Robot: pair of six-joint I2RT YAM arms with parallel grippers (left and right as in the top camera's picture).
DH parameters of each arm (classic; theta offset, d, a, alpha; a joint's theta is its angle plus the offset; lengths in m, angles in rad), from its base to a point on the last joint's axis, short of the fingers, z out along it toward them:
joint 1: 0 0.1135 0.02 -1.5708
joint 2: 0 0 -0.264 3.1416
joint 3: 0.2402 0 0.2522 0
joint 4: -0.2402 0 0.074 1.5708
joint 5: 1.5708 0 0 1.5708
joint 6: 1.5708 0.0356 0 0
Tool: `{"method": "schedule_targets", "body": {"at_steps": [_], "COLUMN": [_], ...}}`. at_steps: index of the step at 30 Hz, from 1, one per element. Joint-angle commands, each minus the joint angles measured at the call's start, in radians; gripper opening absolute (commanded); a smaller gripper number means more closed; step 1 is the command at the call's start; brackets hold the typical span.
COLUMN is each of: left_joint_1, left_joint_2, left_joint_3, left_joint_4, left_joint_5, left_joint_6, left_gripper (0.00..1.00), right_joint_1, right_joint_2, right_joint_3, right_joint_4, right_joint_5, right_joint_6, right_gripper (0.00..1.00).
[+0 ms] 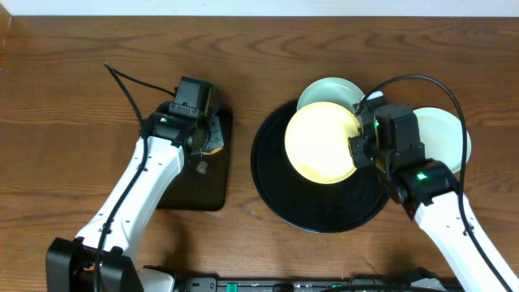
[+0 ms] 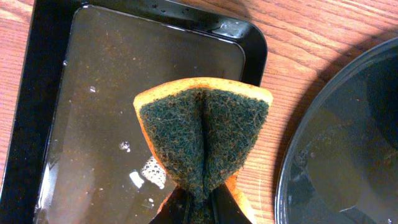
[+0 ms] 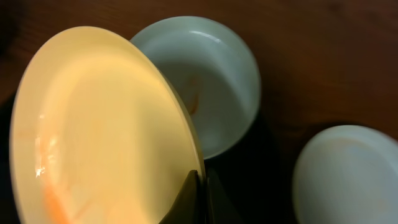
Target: Clean dirty plates on tray and stack at the side
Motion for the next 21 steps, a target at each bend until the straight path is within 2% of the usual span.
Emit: {"method": "schedule_targets", "body": {"at_steps": [1,13,17,21], "left_joint_1": [0.005,0.005,0.005,0.005], "left_joint_2": [0.002,0.002,0.002,0.002], "left_joint_3": [-0.003,-0.003,-0.003,-0.003], "left_joint_4": [-0.001,-0.002,-0.002,-0.002], "left_joint_5": [-0.024,-0.023,-0.023,-0.023], "left_joint_6": [0.009,0.008,0.008,0.008], "left_gripper": [0.08,0.07,0.08,0.07], "right_joint_1": [0.037,0.061,0.066,0.084], "right_joint_2": [-0.027,-0.027,-0.028,-0.027], "right_joint_3": [0.021,0.021,0.021,0.021], "right_joint_4": [-0.022,-0.046,-0.013,-0.007], "right_joint_5": [0.141,0.31,0.384,0.419], "right_joint_6": [-0.047,-0.048,-0.127,-0.144], "right_gripper": [0.01,0.01,0.01,0.01]}}
